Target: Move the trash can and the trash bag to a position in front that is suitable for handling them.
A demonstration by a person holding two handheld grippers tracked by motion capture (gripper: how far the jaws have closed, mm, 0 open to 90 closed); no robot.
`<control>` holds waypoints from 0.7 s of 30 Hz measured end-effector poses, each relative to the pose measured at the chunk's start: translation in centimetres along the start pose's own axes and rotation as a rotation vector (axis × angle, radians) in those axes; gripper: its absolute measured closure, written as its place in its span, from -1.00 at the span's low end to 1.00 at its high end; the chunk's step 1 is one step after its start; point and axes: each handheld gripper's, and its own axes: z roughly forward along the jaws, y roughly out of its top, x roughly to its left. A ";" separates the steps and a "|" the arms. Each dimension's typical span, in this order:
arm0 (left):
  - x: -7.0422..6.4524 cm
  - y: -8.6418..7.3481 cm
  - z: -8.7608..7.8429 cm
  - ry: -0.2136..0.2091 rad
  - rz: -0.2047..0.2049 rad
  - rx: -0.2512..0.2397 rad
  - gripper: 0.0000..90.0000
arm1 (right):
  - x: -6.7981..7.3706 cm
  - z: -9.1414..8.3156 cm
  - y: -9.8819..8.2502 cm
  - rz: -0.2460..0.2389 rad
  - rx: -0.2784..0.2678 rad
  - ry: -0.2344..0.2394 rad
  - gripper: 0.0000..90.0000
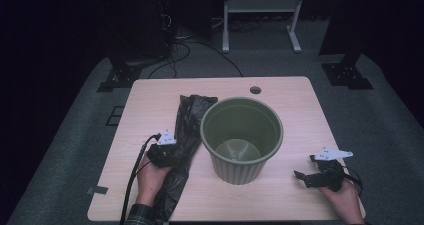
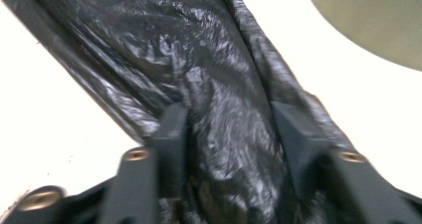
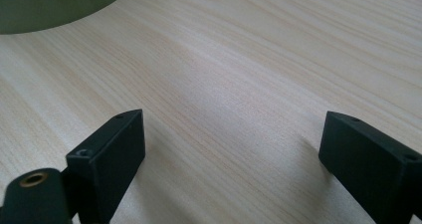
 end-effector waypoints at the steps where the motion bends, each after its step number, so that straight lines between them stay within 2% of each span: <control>1: 0.1 -0.1 -0.1 -0.010 0.005 -0.003 0.42 | 0.0 0.0 0.0 0.001 0.000 0.000 -0.79; 4: 0.4 -0.6 -0.4 -0.058 0.008 -0.018 0.83 | 0.0 0.0 0.0 0.002 0.000 0.000 -0.79; 5: 0.4 -0.8 -0.4 -0.068 -0.003 -0.028 0.92 | 0.0 0.0 0.0 0.002 0.000 0.000 -0.79; 7: 0.5 -0.9 -0.5 -0.079 0.000 -0.034 0.95 | 0.0 0.0 0.0 0.002 0.000 -0.001 -0.79; 9: 0.4 -0.9 -0.7 -0.084 0.021 -0.030 0.96 | 0.0 0.0 0.0 0.002 0.000 0.000 -0.79; 11: 0.3 -0.7 -1.2 -0.097 0.034 -0.051 0.96 | 0.0 0.0 0.0 0.003 0.000 0.000 -0.79; 13: 0.1 -0.4 -2.1 -0.105 0.043 -0.092 0.96 | 0.0 0.0 0.0 0.002 0.000 -0.001 -0.79; 14: 0.1 -0.4 -2.1 -0.105 0.043 -0.092 0.96 | 0.0 0.0 0.0 0.003 0.000 -0.001 -0.79; 15: -0.1 -0.1 -3.1 -0.117 0.052 -0.139 0.96 | 0.0 0.0 0.0 0.004 0.000 -0.001 -0.79; 17: -0.3 0.3 -4.2 -0.126 0.076 -0.161 0.95 | 0.0 0.0 0.0 0.004 0.000 -0.002 -0.79; 21: -0.8 1.0 -6.5 -0.182 0.125 -0.218 0.95 | 0.0 0.0 0.0 0.004 0.000 -0.002 -0.79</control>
